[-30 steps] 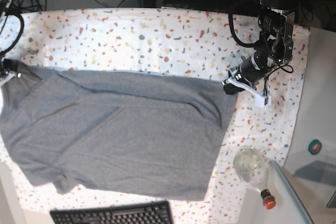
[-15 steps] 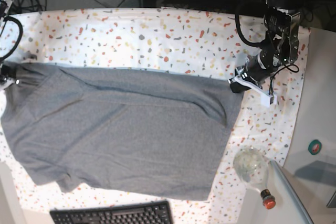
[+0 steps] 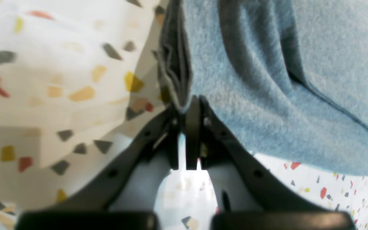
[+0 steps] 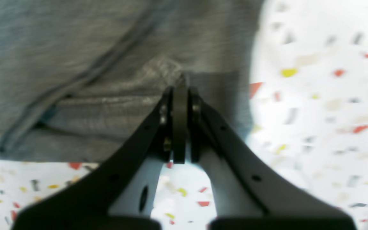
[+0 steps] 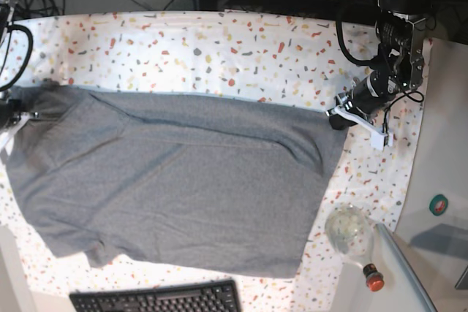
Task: Layout the t-shirt on the table in an organized manner, then fold the t-shirt properly
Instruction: 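Drag the shirt edge with the right gripper away from the left gripper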
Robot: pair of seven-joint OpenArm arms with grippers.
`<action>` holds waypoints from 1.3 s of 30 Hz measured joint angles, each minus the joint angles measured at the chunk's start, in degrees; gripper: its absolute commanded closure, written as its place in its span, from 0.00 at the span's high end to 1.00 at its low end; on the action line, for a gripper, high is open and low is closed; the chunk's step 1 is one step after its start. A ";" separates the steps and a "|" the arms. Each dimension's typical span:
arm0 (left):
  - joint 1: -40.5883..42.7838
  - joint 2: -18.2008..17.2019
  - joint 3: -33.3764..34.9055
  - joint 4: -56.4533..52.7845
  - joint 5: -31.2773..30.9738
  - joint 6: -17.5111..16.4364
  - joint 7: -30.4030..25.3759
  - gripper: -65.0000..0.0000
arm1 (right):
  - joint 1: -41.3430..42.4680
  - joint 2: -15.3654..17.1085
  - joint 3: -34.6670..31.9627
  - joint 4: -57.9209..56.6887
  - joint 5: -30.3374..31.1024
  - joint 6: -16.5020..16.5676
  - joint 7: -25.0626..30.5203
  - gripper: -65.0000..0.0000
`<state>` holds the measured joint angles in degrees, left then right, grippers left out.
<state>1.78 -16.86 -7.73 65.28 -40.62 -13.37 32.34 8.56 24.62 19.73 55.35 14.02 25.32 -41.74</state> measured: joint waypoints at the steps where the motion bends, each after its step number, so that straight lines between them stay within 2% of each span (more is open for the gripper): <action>1: 0.00 0.04 0.00 0.00 0.00 0.00 -0.02 0.00 | 0.35 -0.02 0.02 0.02 -0.50 0.00 0.07 0.00; 8: 0.00 0.17 0.00 0.00 -0.02 0.00 -0.02 0.00 | 2.89 0.00 0.02 -4.57 -2.47 0.09 0.31 0.00; 20: 0.00 0.20 0.00 0.00 0.02 0.00 0.00 0.00 | 2.64 0.17 -0.48 -6.40 -2.64 0.09 7.98 0.00; 25: 0.00 0.20 0.00 0.00 -0.02 -0.04 0.02 0.00 | 3.50 -0.07 -0.46 -6.43 -9.22 0.20 8.35 0.00; 30: -0.02 0.20 0.02 0.00 -0.02 -0.02 0.00 0.00 | 4.07 -0.04 -0.39 -6.54 -10.03 0.22 8.63 0.00; 36: -0.02 0.20 0.02 0.00 0.04 0.00 -0.04 0.00 | 3.48 0.13 -0.07 -2.08 -10.93 0.15 9.31 0.10; 37: -0.02 0.17 0.02 0.00 0.02 0.00 -0.04 0.00 | 3.65 0.33 -0.07 -1.33 -10.95 -0.17 9.49 0.13; 39: -0.02 0.20 0.02 0.00 0.02 0.00 -0.02 0.00 | 3.93 0.28 0.00 -0.20 -10.49 -5.86 9.92 0.19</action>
<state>1.76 -16.67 -7.70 65.28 -40.60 -13.37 32.32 12.49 24.91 19.73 55.16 3.53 19.46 -31.81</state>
